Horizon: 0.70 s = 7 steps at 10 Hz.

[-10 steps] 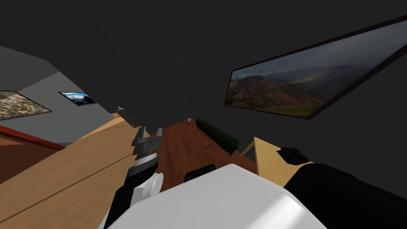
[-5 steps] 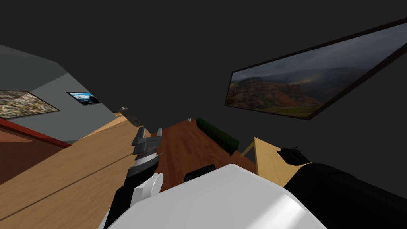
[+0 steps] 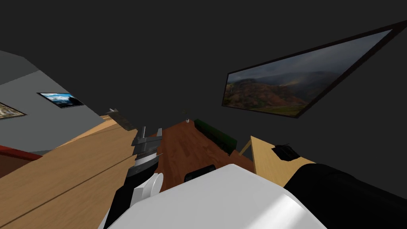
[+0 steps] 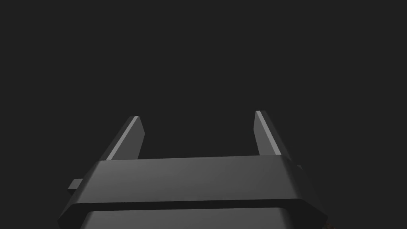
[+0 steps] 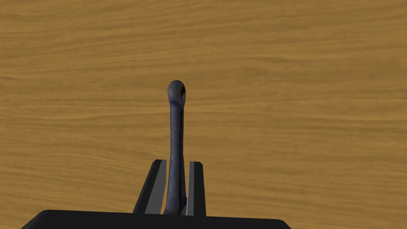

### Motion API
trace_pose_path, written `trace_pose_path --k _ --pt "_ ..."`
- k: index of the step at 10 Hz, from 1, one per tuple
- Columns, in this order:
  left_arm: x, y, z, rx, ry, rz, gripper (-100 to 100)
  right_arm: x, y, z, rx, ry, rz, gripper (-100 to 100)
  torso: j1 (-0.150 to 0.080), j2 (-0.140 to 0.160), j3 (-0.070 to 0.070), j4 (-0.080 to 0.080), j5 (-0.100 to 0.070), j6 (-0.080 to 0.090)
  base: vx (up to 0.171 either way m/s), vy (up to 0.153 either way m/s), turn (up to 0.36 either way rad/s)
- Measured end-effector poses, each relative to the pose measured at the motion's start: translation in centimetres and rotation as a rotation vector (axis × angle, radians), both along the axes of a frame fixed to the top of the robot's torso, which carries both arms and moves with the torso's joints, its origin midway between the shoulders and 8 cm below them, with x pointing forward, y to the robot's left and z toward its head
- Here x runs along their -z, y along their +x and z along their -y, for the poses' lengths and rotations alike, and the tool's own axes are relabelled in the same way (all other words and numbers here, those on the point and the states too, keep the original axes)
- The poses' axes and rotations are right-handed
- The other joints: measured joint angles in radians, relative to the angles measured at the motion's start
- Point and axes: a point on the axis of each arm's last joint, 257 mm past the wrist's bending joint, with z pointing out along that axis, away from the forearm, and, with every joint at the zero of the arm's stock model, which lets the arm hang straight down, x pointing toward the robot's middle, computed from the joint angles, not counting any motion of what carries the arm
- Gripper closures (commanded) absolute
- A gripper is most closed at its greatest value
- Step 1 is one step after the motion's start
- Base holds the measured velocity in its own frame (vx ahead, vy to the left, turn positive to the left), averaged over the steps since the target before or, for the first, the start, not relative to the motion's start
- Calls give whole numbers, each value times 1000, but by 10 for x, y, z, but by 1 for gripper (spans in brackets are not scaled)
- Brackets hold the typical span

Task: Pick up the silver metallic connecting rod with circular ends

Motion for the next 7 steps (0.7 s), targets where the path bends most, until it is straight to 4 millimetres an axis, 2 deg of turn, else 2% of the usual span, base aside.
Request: trace_pose_path --k 6,7 --pt "0 0 0 0 0 0 0 -15 10 7 -119 -2 3 100 1 -1 0 0 0 -1 116 1 -191" --pt "0 0 0 0 0 0 0 -17 12 6 -141 -2 2 100 1 0 0 0 0 -2 46 2 -36"
